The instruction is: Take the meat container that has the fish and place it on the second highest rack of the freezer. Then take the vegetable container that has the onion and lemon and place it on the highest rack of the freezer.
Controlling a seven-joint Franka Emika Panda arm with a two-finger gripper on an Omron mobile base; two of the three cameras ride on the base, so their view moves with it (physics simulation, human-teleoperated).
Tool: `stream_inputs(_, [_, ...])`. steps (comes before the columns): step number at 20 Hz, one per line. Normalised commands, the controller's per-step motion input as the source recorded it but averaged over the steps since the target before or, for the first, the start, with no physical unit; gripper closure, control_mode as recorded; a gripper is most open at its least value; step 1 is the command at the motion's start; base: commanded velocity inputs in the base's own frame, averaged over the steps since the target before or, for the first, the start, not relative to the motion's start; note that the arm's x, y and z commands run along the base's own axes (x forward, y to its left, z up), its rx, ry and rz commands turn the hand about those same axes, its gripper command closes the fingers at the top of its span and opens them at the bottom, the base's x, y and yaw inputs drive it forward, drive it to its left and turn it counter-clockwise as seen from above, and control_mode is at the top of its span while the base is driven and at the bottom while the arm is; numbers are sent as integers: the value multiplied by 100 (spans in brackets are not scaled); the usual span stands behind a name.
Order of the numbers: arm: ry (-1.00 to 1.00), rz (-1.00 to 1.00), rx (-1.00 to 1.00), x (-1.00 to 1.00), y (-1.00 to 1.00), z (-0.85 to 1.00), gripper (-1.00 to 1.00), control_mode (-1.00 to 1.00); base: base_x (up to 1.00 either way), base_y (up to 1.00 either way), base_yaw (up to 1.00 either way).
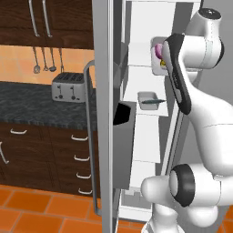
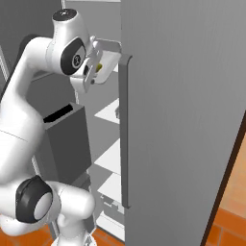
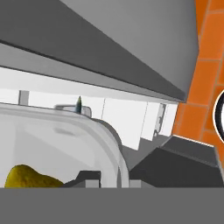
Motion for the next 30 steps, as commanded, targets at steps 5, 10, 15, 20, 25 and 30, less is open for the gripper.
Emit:
stream_inputs(5, [0,0,0,45,-6,-3,100,-100,0,0,0])
stream_inputs(10, [0,-2,0,62,-12,0,100,-100,0,0,0])
stream_inputs(15, [0,-2,0,58,-8,0,100,-100,0,0,0])
stream_inputs(20, [0,-2,0,56,-8,0,100,-100,0,0,0])
stream_inputs(25, [0,-1,0,46,-8,-8,100,-100,0,0,0])
stream_inputs(30, [0,-1,0,45,-2,-17,100,-100,0,0,0])
